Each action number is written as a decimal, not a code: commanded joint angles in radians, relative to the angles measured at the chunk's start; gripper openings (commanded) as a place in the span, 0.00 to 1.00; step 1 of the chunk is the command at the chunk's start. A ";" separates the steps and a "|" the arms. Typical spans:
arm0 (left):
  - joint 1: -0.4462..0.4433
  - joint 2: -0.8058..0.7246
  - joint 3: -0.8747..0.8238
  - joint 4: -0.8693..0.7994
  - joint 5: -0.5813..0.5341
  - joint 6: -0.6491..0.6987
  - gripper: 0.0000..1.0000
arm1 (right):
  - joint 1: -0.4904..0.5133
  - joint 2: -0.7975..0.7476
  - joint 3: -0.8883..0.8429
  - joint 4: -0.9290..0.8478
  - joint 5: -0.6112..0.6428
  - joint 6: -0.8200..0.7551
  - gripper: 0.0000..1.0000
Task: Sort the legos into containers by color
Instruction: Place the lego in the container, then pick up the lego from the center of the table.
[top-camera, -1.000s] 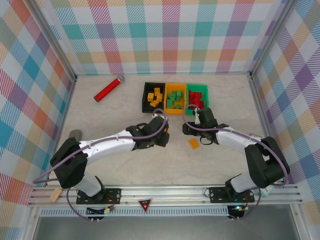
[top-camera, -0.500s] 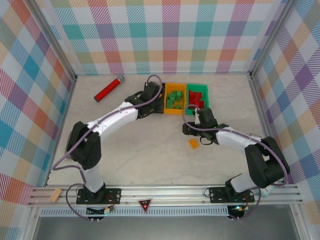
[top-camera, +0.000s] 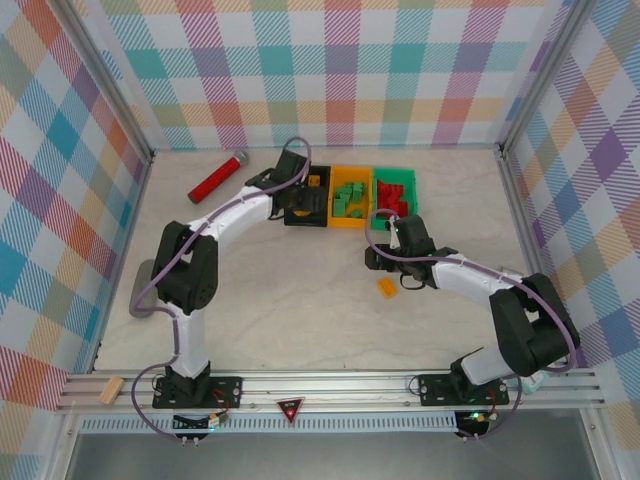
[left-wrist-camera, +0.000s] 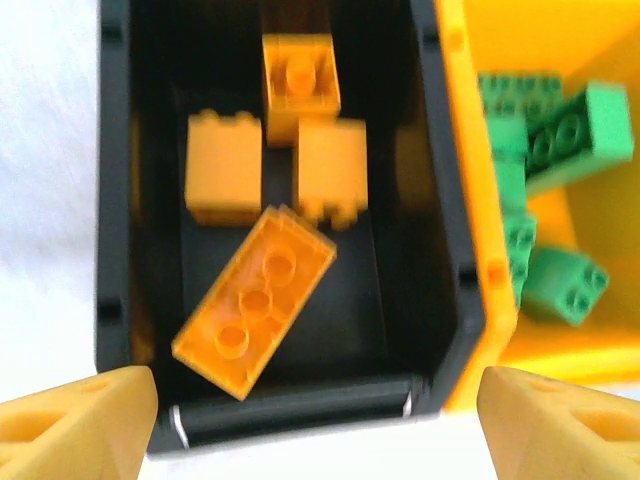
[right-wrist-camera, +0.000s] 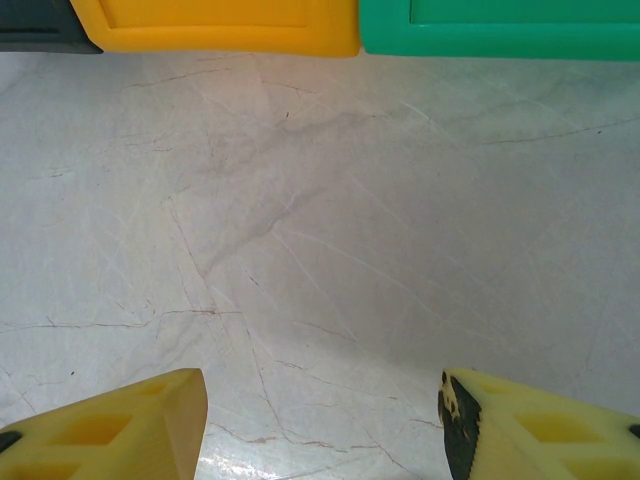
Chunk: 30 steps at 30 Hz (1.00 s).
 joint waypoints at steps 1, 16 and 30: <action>-0.007 -0.132 -0.157 0.128 0.086 -0.051 0.83 | 0.005 -0.013 0.023 0.001 -0.010 0.014 0.64; -0.007 -0.540 -0.709 0.297 0.198 -0.067 0.82 | 0.023 -0.041 0.040 -0.238 -0.126 0.016 0.64; -0.007 -0.581 -0.833 0.381 0.189 -0.043 0.82 | 0.051 -0.108 0.042 -0.531 0.040 0.053 0.64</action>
